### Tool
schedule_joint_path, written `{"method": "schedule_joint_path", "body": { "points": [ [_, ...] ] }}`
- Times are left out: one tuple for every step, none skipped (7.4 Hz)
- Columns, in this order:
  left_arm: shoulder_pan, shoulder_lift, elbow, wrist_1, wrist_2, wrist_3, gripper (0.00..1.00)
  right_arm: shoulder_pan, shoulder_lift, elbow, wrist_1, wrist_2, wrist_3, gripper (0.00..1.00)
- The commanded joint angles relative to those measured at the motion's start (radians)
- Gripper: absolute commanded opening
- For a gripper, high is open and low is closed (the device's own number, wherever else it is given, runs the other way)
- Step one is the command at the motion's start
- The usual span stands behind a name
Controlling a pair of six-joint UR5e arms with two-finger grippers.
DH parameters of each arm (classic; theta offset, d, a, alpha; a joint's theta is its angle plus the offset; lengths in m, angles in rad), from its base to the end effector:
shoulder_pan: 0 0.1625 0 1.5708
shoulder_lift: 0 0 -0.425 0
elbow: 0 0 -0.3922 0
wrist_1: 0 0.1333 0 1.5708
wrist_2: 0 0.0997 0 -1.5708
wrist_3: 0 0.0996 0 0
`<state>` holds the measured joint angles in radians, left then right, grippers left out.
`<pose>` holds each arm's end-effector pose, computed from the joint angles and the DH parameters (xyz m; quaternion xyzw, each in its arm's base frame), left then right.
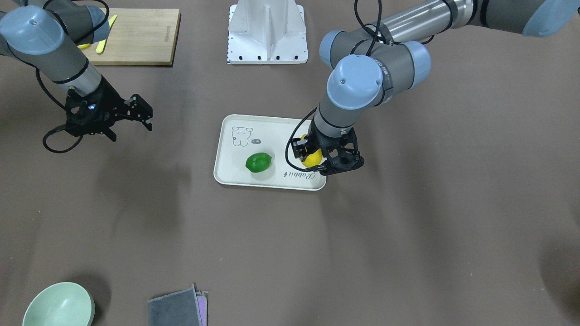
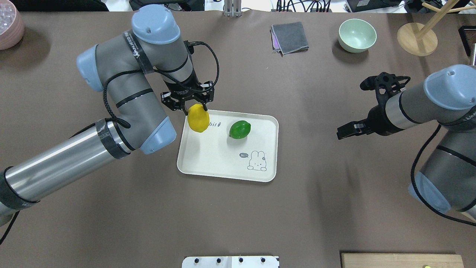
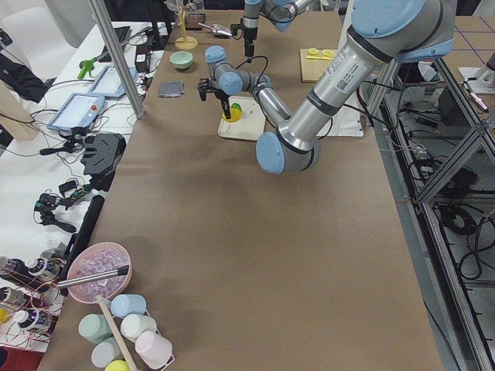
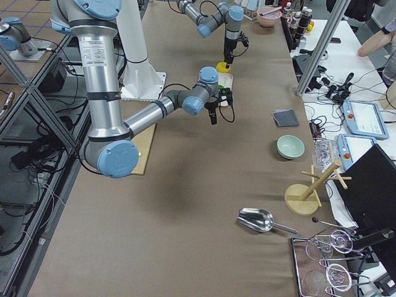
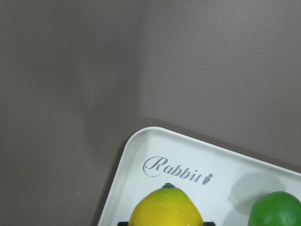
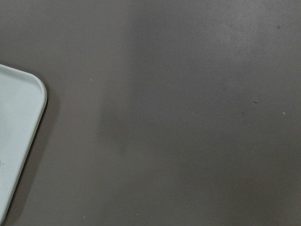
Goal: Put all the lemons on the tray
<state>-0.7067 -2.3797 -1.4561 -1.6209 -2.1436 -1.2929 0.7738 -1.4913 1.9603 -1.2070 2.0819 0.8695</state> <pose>0.5105 -0.5402 0.1990 -0.0670 0.4318 -0.0897 0.8950 -0.3092 -0.4204 0.3936 0.0921 -0.4451 -0.0701 0.8880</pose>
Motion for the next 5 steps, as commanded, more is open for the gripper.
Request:
{"method": "schedule_joint_path", "body": {
  "points": [
    [0.035,-0.004,0.048,-0.059,0.030,-0.029,0.06,0.027,-0.152,0.080,0.007,0.000,-0.111,1.00],
    [0.035,-0.003,0.048,-0.060,0.030,-0.029,0.28,0.077,-0.194,0.074,0.001,0.003,-0.226,1.00],
    [0.039,0.005,0.051,-0.069,0.030,-0.029,0.51,0.122,-0.232,0.063,0.001,0.032,-0.248,1.00],
    [0.050,0.016,0.056,-0.098,0.031,-0.032,0.71,0.183,-0.242,0.019,-0.006,0.073,-0.248,1.00],
    [0.052,0.017,0.049,-0.099,0.037,-0.034,0.98,0.279,-0.242,-0.064,-0.011,0.166,-0.248,1.00]
  ]
}}
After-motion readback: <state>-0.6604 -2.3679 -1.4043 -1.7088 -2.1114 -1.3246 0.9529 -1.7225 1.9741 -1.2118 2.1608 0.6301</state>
